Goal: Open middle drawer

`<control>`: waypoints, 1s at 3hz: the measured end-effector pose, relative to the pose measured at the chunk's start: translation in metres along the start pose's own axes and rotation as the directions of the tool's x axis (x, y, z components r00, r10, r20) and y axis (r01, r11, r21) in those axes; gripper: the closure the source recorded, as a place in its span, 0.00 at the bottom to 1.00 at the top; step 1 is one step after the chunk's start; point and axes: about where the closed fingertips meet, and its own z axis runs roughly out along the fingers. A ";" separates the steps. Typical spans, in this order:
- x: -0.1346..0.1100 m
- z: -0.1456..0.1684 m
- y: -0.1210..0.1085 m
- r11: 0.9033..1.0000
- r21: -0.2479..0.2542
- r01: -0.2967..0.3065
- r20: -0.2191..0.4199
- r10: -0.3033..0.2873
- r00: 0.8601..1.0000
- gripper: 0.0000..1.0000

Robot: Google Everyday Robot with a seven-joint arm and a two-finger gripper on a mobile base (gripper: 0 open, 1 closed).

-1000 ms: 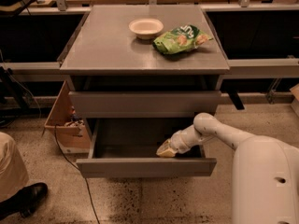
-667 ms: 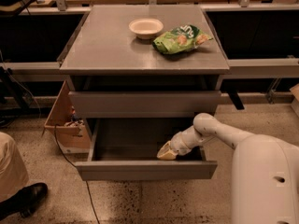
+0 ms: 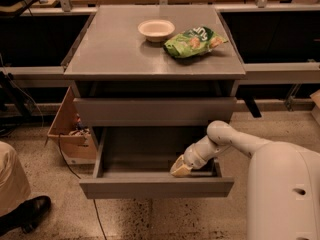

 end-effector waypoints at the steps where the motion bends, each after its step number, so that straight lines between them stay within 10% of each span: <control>1: 0.003 0.000 0.008 0.999 -0.033 -0.005 -0.021 0.005 1.000 1.00; 3: 0.008 0.004 0.062 0.992 -0.106 -0.067 0.043 0.072 0.996 1.00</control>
Offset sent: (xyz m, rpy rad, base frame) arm -0.0507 0.0010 -0.0003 0.0521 0.1160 0.0211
